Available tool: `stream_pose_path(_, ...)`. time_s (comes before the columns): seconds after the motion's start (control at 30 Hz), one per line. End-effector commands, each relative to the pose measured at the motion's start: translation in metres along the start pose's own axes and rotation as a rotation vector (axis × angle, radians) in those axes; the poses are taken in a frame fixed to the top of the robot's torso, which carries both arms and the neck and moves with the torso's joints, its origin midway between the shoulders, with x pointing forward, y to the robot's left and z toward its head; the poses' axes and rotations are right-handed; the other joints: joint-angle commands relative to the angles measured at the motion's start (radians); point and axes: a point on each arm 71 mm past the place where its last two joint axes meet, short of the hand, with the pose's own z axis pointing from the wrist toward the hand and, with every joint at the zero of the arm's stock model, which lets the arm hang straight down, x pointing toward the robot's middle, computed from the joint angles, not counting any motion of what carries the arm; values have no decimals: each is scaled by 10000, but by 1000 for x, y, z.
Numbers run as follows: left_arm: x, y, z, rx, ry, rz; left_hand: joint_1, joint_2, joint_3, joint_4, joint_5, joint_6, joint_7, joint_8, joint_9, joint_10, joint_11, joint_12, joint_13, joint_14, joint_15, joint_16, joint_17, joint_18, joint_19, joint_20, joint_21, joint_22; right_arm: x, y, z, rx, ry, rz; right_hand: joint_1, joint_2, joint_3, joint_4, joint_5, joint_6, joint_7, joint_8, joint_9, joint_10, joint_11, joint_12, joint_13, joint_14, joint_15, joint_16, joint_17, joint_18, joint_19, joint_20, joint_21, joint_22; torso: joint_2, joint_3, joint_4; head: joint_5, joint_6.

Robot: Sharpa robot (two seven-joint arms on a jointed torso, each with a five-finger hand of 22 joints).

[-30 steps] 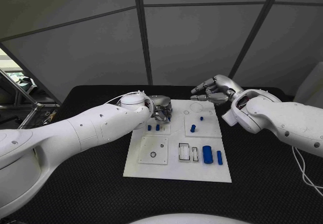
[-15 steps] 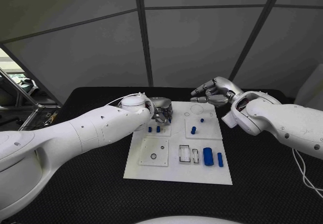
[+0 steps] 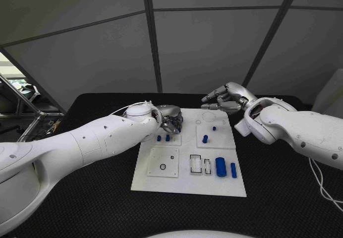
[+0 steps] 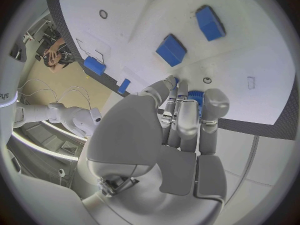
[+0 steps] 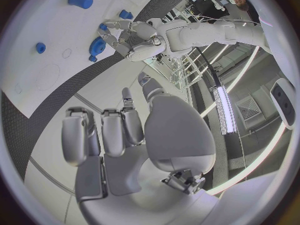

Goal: Assemble the parts on the task board

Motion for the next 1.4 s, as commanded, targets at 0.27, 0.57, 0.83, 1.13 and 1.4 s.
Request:
stream_pose_path(0.27,-14,3,-15,332,-997,-1014,-320,18,101,51,20,98,-3,2,-19,98,38,-9,-70,113,-8,33,-40,-147,145,0,117,90,-2,-1,0,-75,-23,-35,-13,79,33,-50,68,-25,30,-40,15,-12,14,30,272,451,-72,-33,9,142,83,-52,-11,556,-7,-8,13,20,40)
stream_pose_path(0.57,-22,15,-30,114,-1253,-1476,-470,-8,120,100,-24,119,-22,-14,-32,116,28,-28,-100,129,-14,46,-52,-147,153,-2,131,112,-4,-2,0,-45,-36,-50,-13,79,33,-50,68,-25,30,-40,15,-12,14,30,272,451,-72,-33,9,142,83,-52,-11,556,-9,0,26,48,43)
stream_pose_path(0.83,-24,32,-40,-354,-1138,-1582,-475,-31,131,84,-44,121,-29,-20,-37,118,21,-34,-108,134,-18,51,-54,-148,160,-4,141,123,-5,-4,-1,4,-62,-67,-13,79,33,-50,68,-25,30,-40,15,-12,14,30,272,451,-72,-33,9,142,83,-52,-11,556,9,4,-4,57,41)
stream_pose_path(1.13,-22,43,-43,-736,-919,-1590,-481,-41,136,79,-59,119,-29,-25,-40,117,20,-38,-112,134,-20,49,-62,-145,154,-5,132,118,-5,-4,-1,7,-52,-81,-13,79,33,-50,68,-25,30,-40,15,-12,14,30,272,451,-72,-33,9,142,83,-52,-11,556,12,4,-20,93,11)
stream_pose_path(1.4,-18,45,-42,-879,-535,-1581,-492,-59,152,68,-94,113,-28,-37,-48,110,22,-51,-124,128,-20,32,-96,-138,133,-7,103,99,-5,-4,-1,8,-46,-84,-13,79,33,-50,68,-25,30,-40,15,-12,14,30,272,451,-72,-33,9,142,83,-52,-11,556,5,10,-15,92,-8)
